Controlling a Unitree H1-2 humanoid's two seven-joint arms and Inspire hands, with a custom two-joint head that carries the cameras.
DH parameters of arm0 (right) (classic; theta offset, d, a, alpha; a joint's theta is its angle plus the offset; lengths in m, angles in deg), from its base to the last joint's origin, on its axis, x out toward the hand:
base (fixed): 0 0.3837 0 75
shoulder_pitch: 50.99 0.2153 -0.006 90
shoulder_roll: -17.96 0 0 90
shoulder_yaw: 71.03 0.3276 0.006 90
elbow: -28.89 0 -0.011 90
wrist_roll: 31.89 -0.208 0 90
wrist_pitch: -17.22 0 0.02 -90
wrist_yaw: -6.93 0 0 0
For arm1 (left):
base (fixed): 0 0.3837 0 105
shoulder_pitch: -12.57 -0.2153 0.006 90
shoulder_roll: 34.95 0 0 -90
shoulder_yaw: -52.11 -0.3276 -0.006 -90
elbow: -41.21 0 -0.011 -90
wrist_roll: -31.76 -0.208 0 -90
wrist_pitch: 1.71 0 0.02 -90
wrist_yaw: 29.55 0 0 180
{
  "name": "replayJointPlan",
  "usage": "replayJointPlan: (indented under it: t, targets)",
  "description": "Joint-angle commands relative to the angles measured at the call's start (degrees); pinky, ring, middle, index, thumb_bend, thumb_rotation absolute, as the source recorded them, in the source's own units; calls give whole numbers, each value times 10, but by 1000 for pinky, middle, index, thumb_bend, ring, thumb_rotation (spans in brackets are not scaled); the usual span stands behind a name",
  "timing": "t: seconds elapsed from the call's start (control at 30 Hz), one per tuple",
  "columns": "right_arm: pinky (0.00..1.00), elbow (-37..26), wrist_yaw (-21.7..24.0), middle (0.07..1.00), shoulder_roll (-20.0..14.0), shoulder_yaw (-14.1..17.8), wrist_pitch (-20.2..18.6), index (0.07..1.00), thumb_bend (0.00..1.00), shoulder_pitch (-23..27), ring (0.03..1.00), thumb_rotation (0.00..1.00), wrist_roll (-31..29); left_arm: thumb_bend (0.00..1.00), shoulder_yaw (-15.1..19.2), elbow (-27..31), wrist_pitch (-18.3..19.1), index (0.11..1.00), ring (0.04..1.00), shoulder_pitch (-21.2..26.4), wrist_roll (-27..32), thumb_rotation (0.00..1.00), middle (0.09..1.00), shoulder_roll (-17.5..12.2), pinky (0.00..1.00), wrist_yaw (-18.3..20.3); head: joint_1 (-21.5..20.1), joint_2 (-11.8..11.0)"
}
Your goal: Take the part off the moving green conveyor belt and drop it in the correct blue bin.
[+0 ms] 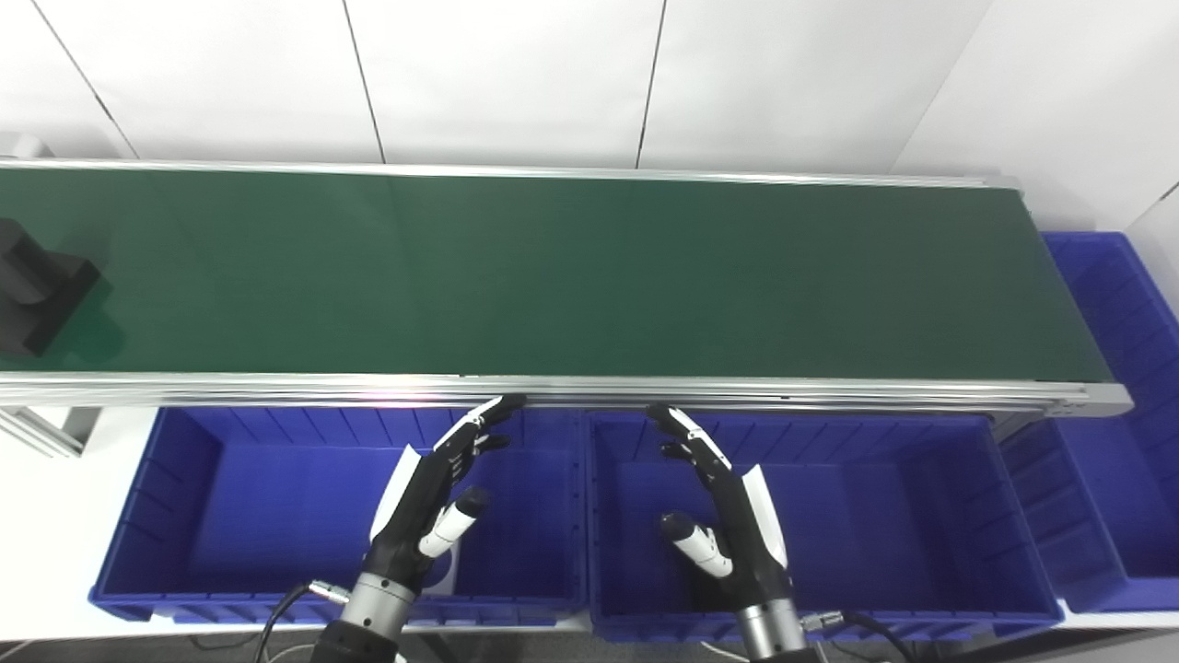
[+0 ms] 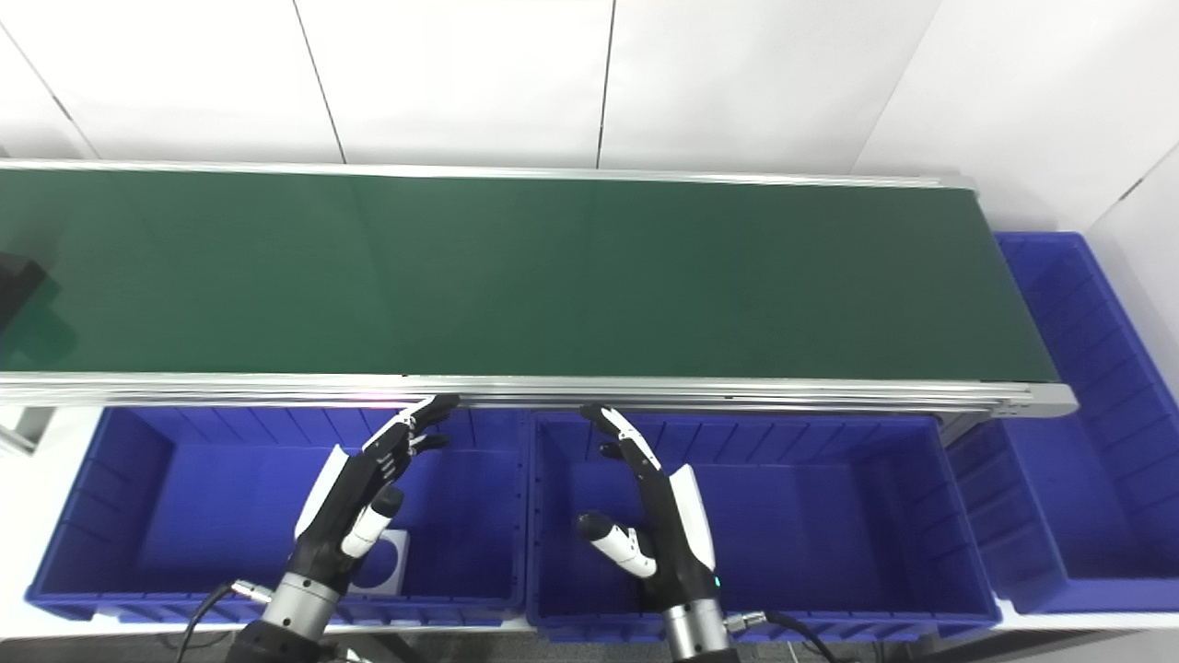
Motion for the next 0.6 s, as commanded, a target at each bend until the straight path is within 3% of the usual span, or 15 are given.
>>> replayJointPlan:
  t: [0.0,0.13,0.43,0.57]
  targets:
    - [774,-18,-5,893,2,4,29,840,868,4,867,1000,-5,775,-5,11,-22,843,905,12,0,1000,904,-3,828,-13,0,0]
    - [786,-21,-15,891,3,1,29,851,854,3,871,1000,-6,789,-8,10,-22,836,907,12,4,1000,904,-4,841,-13,4,-4]
    - [978,-37,7,939,12,1,29,915,887,-3,978,1000,-30,802,-14,12,-22,857,904,9,3,1000,904,-7,847,-18,6,-7]
    - [999,-43,19,971,11,-1,29,946,896,-3,999,1000,-30,789,-10,11,-22,864,909,9,11,1000,906,-7,846,-11,4,-7]
